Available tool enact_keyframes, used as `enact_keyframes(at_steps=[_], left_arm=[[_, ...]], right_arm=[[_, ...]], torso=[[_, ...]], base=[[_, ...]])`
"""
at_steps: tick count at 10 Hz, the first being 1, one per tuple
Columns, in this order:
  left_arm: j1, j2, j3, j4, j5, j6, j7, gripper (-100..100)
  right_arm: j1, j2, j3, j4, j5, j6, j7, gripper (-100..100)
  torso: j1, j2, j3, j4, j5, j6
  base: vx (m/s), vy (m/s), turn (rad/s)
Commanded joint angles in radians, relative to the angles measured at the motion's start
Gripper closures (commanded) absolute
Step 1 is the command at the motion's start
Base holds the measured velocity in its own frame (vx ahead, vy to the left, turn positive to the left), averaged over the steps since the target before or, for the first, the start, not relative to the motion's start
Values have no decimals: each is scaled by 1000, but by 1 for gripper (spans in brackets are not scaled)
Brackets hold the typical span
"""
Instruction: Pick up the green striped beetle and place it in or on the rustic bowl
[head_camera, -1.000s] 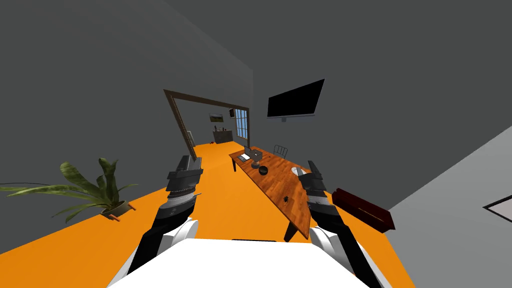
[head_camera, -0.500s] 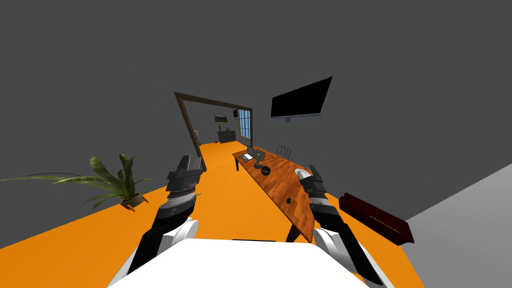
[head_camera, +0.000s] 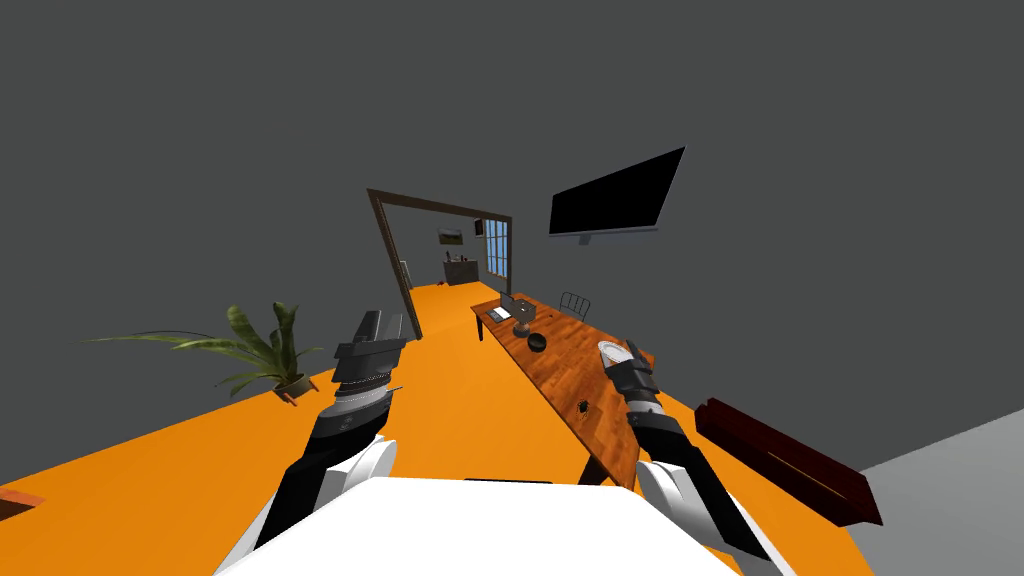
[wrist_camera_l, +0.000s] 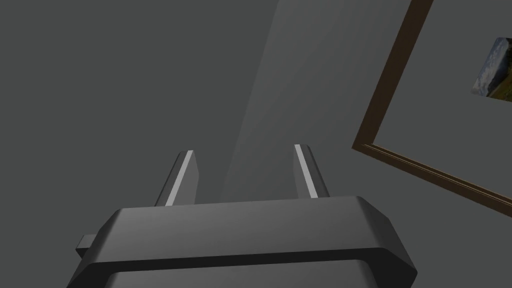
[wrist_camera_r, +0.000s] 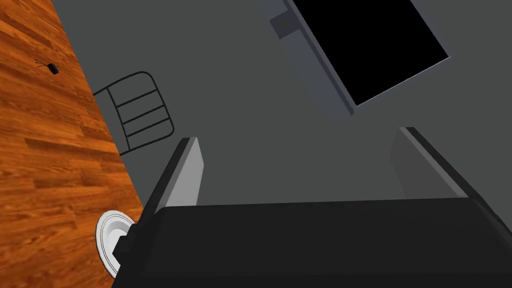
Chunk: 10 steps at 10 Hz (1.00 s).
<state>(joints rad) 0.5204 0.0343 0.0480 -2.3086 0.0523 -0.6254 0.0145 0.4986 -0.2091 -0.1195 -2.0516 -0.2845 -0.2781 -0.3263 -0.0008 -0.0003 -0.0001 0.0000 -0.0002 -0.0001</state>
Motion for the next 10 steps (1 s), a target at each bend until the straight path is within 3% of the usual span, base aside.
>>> enact_keyframes(at_steps=[1, 2, 5, 8, 10], left_arm=[[0, 0, 0, 0, 0, 0, 0, 0], [0, 0, 0, 0, 0, 0, 0, 0], [0, 0, 0, 0, 0, 0, 0, 0], [0, 0, 0, 0, 0, 0, 0, 0], [0, 0, 0, 0, 0, 0, 0, 0]], right_arm=[[-5, -1, -6, 29, -13, 10, -28, -100], [-13, -13, -27, 71, -46, 30, -70, -100], [-20, -24, -49, 130, -80, 51, -127, -100], [-37, -43, -93, 226, -148, 99, -206, -100], [-37, -43, -93, 236, -148, 99, -228, -100]], torso=[[0, 0, 0, 0, 0, 0], [0, 0, 0, 0, 0, 0], [0, 0, 0, 0, 0, 0], [0, 0, 0, 0, 0, 0], [0, -1, 0, 0, 0, 0]], base=[[0, -6, 72], [-1, -4, 172], [3, -7, 95], [7, -6, 124], [5, -8, 29]])
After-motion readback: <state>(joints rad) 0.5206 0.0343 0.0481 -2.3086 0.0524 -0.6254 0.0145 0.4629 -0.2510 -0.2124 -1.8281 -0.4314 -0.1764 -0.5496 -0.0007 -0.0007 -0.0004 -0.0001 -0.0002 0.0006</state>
